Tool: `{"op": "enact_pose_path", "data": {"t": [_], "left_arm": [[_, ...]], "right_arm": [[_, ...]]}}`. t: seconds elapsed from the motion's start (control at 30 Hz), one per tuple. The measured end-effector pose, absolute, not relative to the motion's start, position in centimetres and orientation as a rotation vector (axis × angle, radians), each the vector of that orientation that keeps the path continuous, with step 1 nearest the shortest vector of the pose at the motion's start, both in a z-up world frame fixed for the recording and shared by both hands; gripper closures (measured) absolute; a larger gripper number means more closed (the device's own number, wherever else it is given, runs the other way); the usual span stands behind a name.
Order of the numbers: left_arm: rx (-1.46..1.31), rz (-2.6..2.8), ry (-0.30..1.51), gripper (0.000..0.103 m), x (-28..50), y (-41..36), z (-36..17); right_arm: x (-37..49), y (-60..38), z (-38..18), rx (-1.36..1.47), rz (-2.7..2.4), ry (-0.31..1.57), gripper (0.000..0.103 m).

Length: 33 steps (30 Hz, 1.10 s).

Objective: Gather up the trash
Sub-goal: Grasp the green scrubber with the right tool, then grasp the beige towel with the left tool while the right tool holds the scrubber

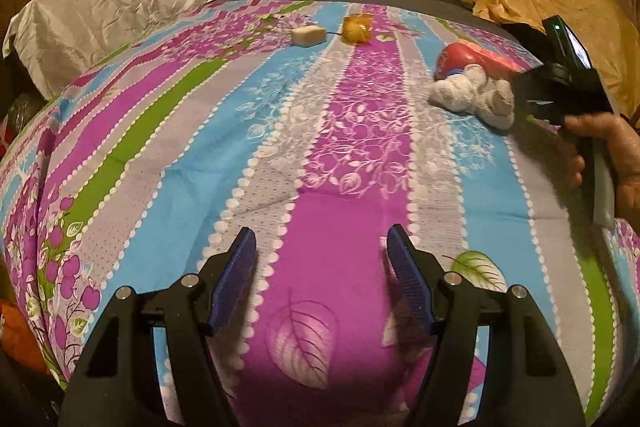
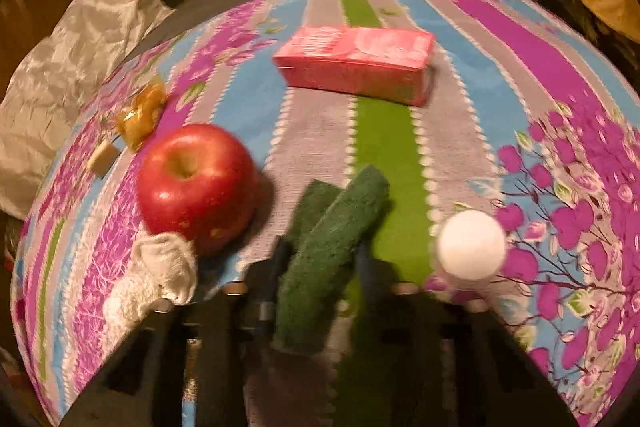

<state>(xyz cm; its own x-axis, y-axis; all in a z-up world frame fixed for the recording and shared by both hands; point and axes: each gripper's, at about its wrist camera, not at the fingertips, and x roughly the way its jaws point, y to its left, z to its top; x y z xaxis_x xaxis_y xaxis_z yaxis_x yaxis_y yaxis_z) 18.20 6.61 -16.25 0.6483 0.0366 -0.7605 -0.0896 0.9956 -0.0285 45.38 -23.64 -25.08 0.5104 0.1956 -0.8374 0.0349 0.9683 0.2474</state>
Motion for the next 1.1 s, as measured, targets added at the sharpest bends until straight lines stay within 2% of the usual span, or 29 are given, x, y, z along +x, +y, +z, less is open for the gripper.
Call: {"op": "enact_pose_path", "data": {"t": [0.07, 0.2, 0.37, 0.6, 0.8, 0.9, 1.1], "left_arm": [[-0.072, 0.076, 0.864, 0.038, 18.2, 6.8, -16.4], [-0.097, 0.101, 0.872, 0.038, 18.4, 7.2, -16.4], [-0.119, 0.180, 0.829, 0.038, 18.3, 9.2, -15.0], [-0.105, 0.143, 0.787, 0.038, 20.8, 10.3, -12.5], [-0.013, -0.207, 0.775, 0.038, 29.8, 5.2, -9.3], [0.044, -0.376, 0.829, 0.038, 34.5, 2.1, -9.4], [0.121, -0.504, 1.088, 0.038, 41.8, -2.3, -15.0]], "right_arm": [[44.7, -23.0, -24.9, 0.297, 0.179, 1.028, 0.095], [41.4, -17.9, -23.7, 0.119, 0.419, 1.024, 0.096], [33.9, -15.9, -21.2, 0.091, 0.670, 1.017, 0.096], [25.2, -24.8, -20.5, 0.266, 0.479, 1.018, 0.096], [20.7, -31.1, -19.7, 0.378, 0.314, 0.964, 0.096], [19.6, -32.0, -19.2, 0.370, 0.287, 0.947, 0.096], [19.7, -32.6, -18.5, 0.398, 0.273, 0.905, 0.096]]}}
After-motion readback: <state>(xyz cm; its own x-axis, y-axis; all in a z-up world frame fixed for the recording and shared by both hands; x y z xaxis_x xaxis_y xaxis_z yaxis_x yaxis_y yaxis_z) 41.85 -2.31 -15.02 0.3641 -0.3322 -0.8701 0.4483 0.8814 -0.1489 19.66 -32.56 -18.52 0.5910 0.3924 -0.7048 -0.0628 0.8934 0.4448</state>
